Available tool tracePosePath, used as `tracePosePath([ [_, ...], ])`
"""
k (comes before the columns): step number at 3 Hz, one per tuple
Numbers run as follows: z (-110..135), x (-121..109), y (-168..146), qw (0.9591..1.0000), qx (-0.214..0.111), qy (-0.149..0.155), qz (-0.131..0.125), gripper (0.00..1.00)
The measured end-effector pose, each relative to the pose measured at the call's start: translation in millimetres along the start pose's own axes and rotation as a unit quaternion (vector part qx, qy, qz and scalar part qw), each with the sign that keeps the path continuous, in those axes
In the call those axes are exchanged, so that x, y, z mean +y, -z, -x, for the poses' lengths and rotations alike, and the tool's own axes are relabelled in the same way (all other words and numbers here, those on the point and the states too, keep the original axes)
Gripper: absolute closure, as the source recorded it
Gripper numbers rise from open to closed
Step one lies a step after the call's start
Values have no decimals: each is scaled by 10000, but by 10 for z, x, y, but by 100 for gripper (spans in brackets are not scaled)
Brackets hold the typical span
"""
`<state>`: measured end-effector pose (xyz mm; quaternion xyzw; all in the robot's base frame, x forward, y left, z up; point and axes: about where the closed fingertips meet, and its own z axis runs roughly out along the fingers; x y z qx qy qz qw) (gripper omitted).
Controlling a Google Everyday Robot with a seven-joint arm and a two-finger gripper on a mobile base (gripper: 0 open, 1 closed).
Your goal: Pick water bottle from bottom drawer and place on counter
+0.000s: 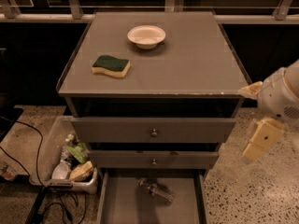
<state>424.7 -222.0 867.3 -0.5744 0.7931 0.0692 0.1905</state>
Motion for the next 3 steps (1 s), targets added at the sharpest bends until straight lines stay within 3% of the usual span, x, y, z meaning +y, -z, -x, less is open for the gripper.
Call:
tracePosePath([
  [1, -163, 129, -345, 9984, -550, 6, -115, 0],
  [2, -185, 80, -343, 9975, -624, 79, -316, 0],
  [3, -182, 82, -342, 9976, -618, 77, -308, 0],
])
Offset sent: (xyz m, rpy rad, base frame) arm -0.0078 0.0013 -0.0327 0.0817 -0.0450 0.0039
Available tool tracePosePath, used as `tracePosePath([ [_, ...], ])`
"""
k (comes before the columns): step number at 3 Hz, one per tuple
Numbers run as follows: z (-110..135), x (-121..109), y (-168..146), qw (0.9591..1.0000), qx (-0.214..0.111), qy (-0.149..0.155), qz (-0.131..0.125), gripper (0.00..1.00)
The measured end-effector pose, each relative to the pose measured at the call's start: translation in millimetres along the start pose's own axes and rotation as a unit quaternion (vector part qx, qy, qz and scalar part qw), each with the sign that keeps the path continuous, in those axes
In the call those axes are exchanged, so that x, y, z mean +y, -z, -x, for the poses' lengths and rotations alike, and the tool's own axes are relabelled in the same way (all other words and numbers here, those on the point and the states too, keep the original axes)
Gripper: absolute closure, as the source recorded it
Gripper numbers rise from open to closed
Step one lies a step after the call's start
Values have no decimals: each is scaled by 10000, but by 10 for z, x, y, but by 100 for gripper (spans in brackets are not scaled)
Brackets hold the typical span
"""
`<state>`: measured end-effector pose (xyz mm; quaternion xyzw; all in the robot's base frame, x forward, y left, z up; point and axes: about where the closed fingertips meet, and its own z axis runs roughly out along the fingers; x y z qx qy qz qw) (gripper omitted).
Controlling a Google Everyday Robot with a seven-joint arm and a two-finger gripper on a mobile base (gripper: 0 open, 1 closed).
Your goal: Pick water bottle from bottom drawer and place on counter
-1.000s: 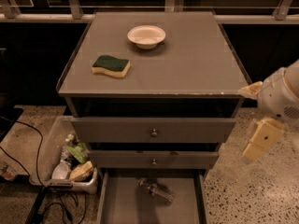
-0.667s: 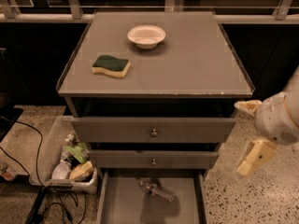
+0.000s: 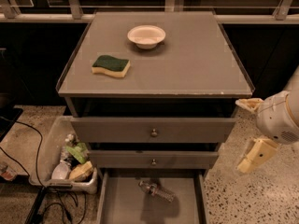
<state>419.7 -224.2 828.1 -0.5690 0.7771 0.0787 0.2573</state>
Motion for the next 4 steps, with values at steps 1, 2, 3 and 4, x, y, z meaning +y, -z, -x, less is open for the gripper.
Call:
tracePosePath([
  [1, -13, 10, -116, 9999, -64, -36, 132, 0],
  [2, -226, -12, -563, 9992, -82, -283, 267, 0],
  [3, -510, -80, -1144, 9981, -263, -512, 206, 0],
  [4, -772, -73, -1631, 9970, -520, -570, -7, 0],
])
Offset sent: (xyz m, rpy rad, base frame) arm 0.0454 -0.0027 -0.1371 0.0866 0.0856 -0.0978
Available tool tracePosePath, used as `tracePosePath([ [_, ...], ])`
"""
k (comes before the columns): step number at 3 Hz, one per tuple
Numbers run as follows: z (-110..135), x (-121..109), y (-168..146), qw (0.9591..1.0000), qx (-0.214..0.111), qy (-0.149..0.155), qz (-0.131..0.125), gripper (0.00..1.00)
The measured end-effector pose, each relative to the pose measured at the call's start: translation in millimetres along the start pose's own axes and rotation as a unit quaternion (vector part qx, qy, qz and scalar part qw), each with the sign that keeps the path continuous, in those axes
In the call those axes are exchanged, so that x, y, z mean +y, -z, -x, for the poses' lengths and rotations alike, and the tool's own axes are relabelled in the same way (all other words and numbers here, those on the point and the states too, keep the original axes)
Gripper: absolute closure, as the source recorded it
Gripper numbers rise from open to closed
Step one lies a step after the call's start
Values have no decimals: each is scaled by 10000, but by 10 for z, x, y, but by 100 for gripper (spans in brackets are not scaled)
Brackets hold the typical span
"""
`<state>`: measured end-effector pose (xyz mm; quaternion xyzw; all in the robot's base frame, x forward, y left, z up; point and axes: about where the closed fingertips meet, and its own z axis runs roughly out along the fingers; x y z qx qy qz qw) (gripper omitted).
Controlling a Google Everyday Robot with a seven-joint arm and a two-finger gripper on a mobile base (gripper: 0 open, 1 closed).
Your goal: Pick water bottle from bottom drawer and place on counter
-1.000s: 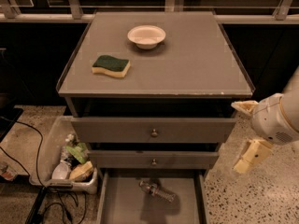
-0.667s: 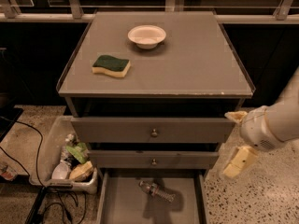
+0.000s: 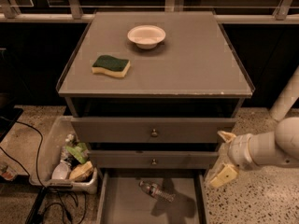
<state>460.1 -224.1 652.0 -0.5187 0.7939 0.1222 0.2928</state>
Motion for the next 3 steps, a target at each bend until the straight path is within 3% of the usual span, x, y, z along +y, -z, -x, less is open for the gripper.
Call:
tracePosePath([
  [1, -311, 47, -471, 9998, -163, 37, -85, 0],
  [2, -332, 56, -532, 9999, -125, -1, -56, 0],
  [3, -591, -40, -861, 9995, 38, -308, -54, 0],
])
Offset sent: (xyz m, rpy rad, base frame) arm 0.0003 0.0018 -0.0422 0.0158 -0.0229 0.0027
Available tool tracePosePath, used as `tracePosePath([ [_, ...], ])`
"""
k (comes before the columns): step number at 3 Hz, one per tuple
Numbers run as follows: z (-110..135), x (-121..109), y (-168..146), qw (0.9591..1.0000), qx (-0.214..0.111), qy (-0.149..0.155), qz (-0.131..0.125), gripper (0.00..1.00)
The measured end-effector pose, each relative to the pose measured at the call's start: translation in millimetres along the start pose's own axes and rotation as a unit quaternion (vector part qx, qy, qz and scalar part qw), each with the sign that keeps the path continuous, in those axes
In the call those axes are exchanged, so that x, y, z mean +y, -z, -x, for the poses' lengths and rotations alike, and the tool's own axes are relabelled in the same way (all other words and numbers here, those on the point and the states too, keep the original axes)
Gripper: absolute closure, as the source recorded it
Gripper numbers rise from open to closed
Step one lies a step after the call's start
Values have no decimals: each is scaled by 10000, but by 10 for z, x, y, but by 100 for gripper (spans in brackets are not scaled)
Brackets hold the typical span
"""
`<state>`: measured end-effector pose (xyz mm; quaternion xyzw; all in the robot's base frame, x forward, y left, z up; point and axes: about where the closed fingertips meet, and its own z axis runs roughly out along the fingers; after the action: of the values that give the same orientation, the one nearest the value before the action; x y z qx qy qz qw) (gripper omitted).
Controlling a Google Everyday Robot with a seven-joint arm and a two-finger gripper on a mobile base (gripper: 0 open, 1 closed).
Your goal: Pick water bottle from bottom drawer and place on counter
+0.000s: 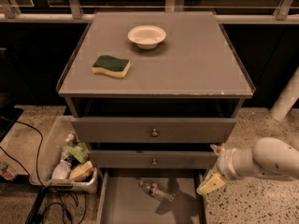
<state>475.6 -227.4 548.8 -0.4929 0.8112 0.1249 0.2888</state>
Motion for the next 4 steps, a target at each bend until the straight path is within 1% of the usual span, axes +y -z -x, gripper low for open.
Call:
tracePosePath([
  [1, -261, -107, -400, 9997, 62, -229, -1, 0],
  [2, -530, -141, -798, 9996, 83, -282, 7, 0],
  [3, -766, -13, -1124, 9997, -82, -206, 116, 0],
  [4, -901, 169, -1387, 9973, -623, 90, 375, 0],
])
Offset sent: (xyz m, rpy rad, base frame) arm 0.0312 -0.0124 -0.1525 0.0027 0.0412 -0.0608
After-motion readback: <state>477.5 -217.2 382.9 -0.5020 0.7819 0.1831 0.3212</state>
